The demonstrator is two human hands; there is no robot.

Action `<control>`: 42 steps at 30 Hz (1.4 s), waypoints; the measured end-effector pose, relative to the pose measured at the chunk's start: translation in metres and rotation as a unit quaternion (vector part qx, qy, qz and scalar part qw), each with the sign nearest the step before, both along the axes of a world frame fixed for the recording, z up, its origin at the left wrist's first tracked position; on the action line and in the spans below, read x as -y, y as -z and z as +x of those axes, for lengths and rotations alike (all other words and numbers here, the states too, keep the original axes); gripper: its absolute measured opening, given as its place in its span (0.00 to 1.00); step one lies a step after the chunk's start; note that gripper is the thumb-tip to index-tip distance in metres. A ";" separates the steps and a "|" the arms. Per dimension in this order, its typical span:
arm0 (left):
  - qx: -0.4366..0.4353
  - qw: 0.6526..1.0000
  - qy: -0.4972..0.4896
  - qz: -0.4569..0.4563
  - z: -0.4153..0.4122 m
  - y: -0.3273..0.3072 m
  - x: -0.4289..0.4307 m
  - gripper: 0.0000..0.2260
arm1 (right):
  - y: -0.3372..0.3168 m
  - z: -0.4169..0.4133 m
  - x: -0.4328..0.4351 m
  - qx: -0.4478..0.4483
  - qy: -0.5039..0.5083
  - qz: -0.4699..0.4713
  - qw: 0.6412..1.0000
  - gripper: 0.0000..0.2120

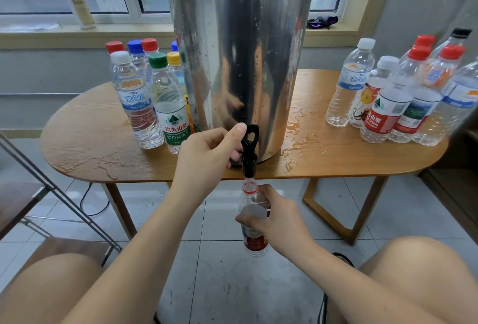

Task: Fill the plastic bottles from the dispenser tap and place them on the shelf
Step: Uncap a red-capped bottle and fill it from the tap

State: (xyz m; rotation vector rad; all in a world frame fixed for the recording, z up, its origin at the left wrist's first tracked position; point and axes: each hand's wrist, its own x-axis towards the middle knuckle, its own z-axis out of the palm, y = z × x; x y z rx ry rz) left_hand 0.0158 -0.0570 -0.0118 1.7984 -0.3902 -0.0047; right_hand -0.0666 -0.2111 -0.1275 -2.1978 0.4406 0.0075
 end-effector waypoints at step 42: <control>0.012 1.000 0.000 0.003 0.001 0.002 0.000 0.22 | 0.004 0.000 0.000 0.020 -0.001 -0.007 1.000 0.36</control>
